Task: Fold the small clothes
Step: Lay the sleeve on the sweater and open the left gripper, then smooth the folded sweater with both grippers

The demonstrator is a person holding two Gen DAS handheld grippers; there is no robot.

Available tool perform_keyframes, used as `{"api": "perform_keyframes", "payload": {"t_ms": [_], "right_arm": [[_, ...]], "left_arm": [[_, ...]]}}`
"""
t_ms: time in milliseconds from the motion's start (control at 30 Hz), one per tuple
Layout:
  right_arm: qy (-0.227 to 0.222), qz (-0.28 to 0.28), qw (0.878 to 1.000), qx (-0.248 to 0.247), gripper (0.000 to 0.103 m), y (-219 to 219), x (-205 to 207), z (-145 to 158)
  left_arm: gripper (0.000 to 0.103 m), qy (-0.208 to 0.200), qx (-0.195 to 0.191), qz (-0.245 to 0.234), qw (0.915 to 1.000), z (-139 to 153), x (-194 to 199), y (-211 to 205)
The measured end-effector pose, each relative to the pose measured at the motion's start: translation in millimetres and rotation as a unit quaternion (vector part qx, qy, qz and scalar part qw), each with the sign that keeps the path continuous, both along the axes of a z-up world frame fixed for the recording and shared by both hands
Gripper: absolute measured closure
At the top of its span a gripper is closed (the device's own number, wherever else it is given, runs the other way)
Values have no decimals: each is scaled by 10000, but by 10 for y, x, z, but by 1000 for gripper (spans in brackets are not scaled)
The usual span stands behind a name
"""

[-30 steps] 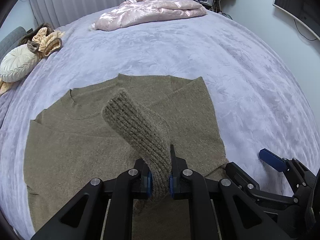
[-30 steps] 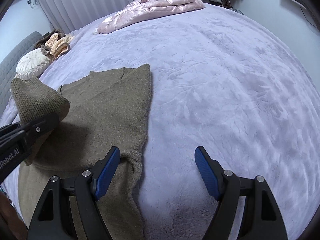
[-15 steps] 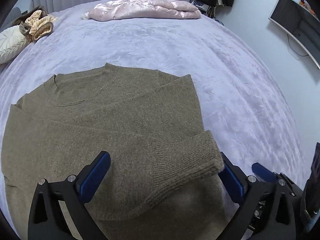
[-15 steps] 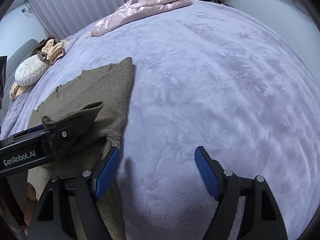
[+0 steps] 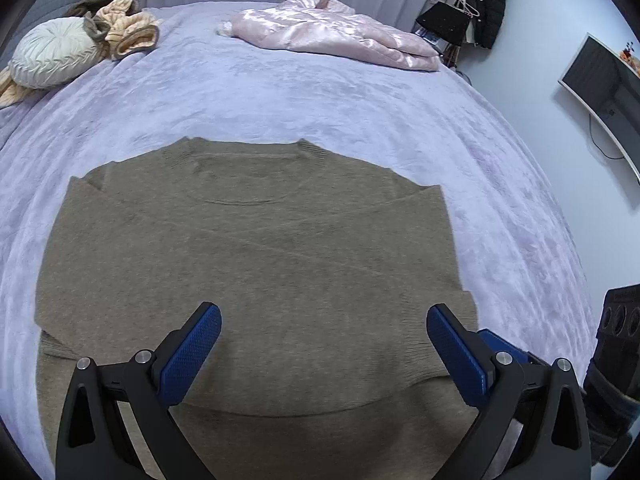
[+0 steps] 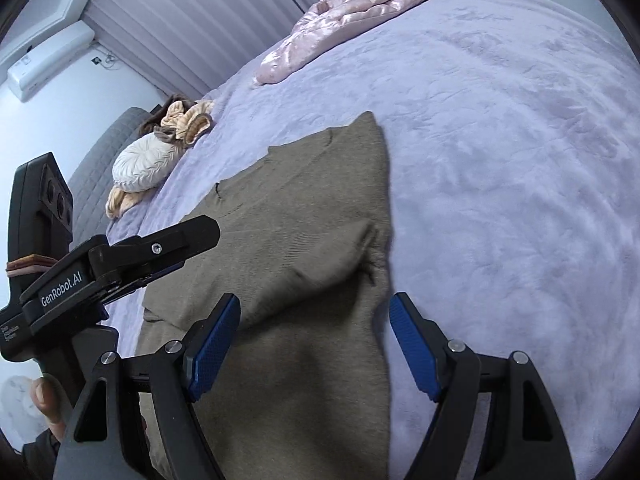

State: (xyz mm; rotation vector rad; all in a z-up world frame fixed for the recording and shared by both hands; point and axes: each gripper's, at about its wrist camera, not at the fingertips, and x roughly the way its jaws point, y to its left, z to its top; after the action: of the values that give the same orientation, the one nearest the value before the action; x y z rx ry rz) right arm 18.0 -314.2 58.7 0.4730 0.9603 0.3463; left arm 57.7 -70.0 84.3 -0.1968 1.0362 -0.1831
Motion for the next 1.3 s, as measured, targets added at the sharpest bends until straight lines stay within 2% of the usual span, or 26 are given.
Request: {"api": "perform_keyframes", "payload": {"t_ms": [67,167,267,333,367,433,467,533,633,700,800,867,933,1000,1067,1167,1300], "right_arm": [[-36,42,10000,56,23,125,80,17],[370,40,9986,-385,23,303,238,-78],[215,-35,9992,-323,23,307,169,-35],[180,-98,9975,-674,24,321,148,-42],[268,-78,9950,-956,27,343,172,-87],[579,-189,9887,-1371,42,350,224,-202],[620,-242,9886,-1350,43,288,207,-207],[519,-332,9912,-1171,41,214,139,-146],[437,-293,9940,-956,32,174,6,-63],[438,-247,9962,-713,27,194,-59,-56],[552,-275,9948,-810,26,278,-88,-115],[613,-301,9946,-785,26,314,-74,-170],[621,-428,9932,-881,26,332,-70,-167],[318,-477,9933,-1004,26,391,-94,-36],[76,-283,9920,-1227,26,520,-84,93],[35,98,9893,-1458,26,782,50,141],[196,372,9850,-1675,26,1079,264,33]], "left_arm": [[0,37,98,179,9998,-54,-5,226],[0,69,309,517,9982,-177,-30,661],[0,563,352,875,9939,-505,51,1149],[0,750,275,1112,9906,-670,49,1475],[0,682,64,1130,9912,-654,8,1591],[0,423,-270,1298,9903,-497,-137,1808],[0,263,-349,1317,9903,-423,-203,1894],[0,-45,-474,1233,9912,-293,-332,2052],[0,-67,-380,1203,9920,-289,-381,2221],[0,-15,-318,1285,9912,-330,-366,2266],[0,92,-539,1348,9894,-393,-317,2247],[0,72,-471,1235,9912,-385,-251,2111],[0,5,-96,979,9951,-341,-141,1855],[0,-82,471,750,9960,-322,-4,1571],[0,-52,777,527,9956,-351,129,1373],[0,178,969,360,9945,-478,314,1250],[0,385,1080,554,9919,-653,519,1416]]}}
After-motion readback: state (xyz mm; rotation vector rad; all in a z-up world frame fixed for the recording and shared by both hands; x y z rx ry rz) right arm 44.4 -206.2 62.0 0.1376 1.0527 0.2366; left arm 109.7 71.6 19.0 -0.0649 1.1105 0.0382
